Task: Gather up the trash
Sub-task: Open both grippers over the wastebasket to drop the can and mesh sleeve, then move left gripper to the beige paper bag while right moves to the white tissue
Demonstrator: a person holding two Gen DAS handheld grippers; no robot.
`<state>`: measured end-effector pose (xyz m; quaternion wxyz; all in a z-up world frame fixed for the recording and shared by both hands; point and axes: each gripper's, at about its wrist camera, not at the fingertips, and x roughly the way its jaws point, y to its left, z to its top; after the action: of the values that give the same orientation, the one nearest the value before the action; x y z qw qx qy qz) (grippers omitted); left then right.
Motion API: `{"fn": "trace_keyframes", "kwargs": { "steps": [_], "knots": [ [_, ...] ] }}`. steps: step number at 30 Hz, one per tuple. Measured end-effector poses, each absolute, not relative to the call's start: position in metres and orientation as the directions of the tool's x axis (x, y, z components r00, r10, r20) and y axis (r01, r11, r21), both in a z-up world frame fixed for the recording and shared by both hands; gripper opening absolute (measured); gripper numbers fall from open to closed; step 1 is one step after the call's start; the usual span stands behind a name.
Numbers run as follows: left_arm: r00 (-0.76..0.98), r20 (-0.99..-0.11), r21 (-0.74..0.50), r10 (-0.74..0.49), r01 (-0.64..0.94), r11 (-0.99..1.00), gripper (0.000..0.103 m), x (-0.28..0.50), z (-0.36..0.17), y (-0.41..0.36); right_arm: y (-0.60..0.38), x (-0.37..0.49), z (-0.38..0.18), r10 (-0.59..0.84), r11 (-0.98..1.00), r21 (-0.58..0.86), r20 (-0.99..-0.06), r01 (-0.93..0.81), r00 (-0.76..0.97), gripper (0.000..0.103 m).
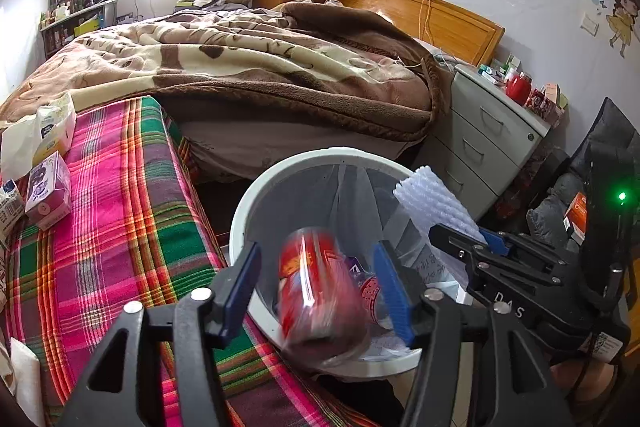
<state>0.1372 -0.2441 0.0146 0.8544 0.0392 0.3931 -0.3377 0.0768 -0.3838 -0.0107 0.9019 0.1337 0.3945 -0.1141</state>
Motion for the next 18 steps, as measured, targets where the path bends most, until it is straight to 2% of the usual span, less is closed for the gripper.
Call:
{"fn": "trace_keyframes", "kwargs": {
  "steps": [6, 11, 18],
  "knots": [
    [0.467, -0.694, -0.206, -0.548, 0.600, 0.773, 0.068, 0.137, 0.017, -0.237, -0.384, 0.077, -0.012, -0.099, 0.935, 0.157, -0.745, 0.318, 0.660, 0.045],
    [0.483, -0.683, -0.214, -0.548, 0.586, 0.782, 0.071, 0.137, 0.022, -0.224, -0.379, 0.075, -0.008, -0.102, 0.937, 0.155, -0.737, 0.314, 0.668, 0.050],
    [0.513, -0.667, -0.217, -0.541, 0.560, 0.799, 0.071, 0.137, 0.029, -0.200, -0.367, 0.075, -0.002, -0.094, 0.942, 0.158, -0.723, 0.296, 0.685, 0.051]
  ]
}}
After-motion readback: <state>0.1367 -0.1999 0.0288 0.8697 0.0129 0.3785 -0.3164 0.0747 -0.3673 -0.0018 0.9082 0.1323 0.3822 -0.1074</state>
